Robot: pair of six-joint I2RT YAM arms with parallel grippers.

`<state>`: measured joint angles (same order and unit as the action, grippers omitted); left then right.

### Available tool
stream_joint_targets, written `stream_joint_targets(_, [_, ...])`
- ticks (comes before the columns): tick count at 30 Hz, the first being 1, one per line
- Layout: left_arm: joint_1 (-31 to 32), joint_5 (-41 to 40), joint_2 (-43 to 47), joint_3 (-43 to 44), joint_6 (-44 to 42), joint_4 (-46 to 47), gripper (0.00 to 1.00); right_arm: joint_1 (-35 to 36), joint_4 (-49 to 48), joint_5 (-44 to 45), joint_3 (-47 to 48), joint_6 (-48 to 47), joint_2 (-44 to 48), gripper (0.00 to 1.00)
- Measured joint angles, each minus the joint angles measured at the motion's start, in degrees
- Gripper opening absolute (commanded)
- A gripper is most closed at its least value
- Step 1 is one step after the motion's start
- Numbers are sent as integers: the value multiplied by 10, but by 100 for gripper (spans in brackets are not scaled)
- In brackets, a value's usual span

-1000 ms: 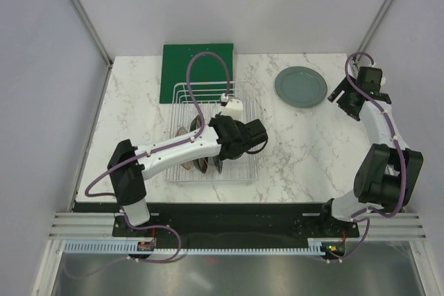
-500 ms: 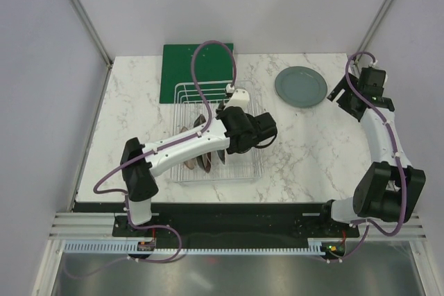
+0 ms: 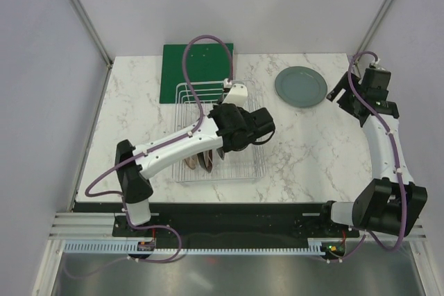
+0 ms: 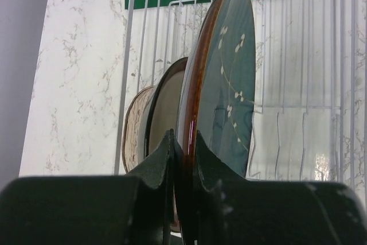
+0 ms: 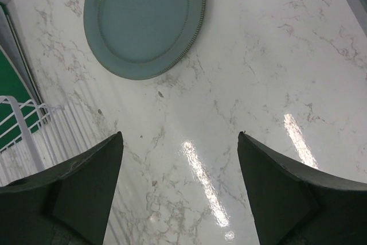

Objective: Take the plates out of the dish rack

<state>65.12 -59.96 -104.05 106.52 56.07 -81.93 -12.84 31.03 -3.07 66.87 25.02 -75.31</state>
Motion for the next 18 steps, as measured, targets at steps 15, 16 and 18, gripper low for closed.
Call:
stream_joint_targets(15, [14,8,118,47,-71,31,2,32,-64,-270,-47,-3,28,91])
stream_joint_targets(16, [15,12,129,33,-84,46,2,36,-76,-293,-59,3,29,91])
stream_joint_targets(18, [15,32,156,-11,-123,101,2,43,-104,-332,-78,18,30,91])
